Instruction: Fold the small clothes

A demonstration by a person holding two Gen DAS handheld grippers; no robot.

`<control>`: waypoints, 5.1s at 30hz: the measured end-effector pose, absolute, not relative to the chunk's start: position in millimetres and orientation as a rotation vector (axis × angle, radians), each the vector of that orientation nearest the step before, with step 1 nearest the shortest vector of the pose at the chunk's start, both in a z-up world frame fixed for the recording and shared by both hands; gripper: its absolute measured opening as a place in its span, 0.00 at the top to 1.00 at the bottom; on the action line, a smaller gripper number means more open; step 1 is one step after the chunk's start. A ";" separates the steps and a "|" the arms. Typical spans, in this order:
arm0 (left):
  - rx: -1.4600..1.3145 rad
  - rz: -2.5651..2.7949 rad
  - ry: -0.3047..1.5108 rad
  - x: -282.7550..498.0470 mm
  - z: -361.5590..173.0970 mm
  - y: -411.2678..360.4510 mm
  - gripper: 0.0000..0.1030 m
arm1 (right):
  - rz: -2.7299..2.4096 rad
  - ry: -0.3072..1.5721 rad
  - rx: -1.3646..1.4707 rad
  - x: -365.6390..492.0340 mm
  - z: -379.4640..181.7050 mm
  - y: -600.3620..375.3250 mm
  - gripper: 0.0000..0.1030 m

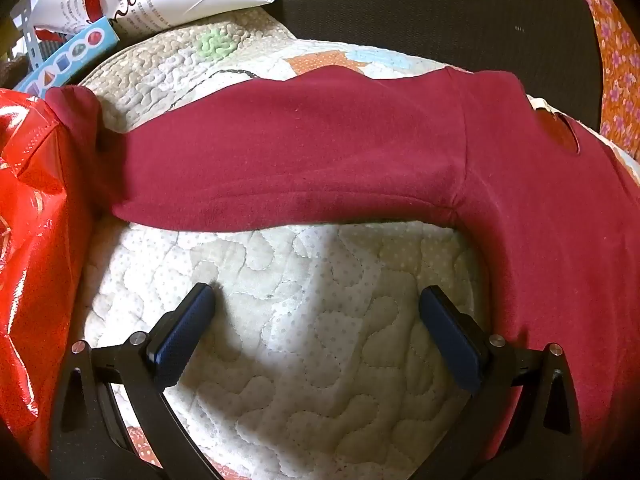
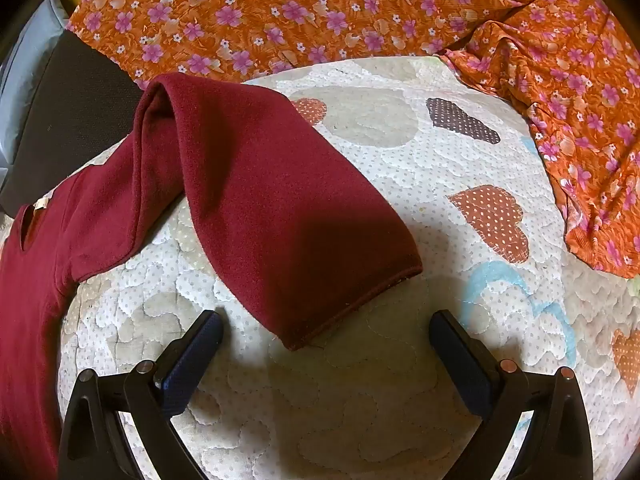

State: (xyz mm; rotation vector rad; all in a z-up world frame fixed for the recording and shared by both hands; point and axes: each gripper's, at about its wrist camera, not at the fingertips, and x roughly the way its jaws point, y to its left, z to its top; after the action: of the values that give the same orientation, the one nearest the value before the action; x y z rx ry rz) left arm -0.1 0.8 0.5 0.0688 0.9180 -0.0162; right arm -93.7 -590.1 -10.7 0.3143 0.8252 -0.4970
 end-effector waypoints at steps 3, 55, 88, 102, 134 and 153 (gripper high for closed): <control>0.061 -0.020 0.920 -0.1 0.5 0.8 0.00 | -0.497 0.825 0.313 -93.7 -10.6 -590.0 0.00; 0.070 -0.155 0.801 -57.3 84.5 -71.7 0.01 | -0.090 0.789 0.233 -89.1 57.8 -374.8 0.06; 0.072 -0.155 0.873 -29.5 62.0 -69.9 0.01 | 0.052 0.847 0.185 -32.4 34.1 -299.1 0.08; 0.082 -0.147 0.871 -24.0 58.6 -71.2 0.01 | 0.052 0.864 0.177 -18.9 28.9 -289.1 0.08; 0.047 -0.041 0.977 -15.8 46.0 -13.6 0.01 | 0.313 0.871 0.127 92.4 95.6 -199.6 0.12; 0.002 -0.002 1.112 -1.4 9.6 -8.9 0.01 | 0.800 1.116 -0.148 202.8 94.1 147.0 0.38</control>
State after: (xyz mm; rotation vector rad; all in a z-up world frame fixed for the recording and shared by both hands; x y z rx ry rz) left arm -1.4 -8.9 9.6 0.0025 1.1124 -0.0021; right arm 202.8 147.0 94.1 -0.1482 1.1158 0.8000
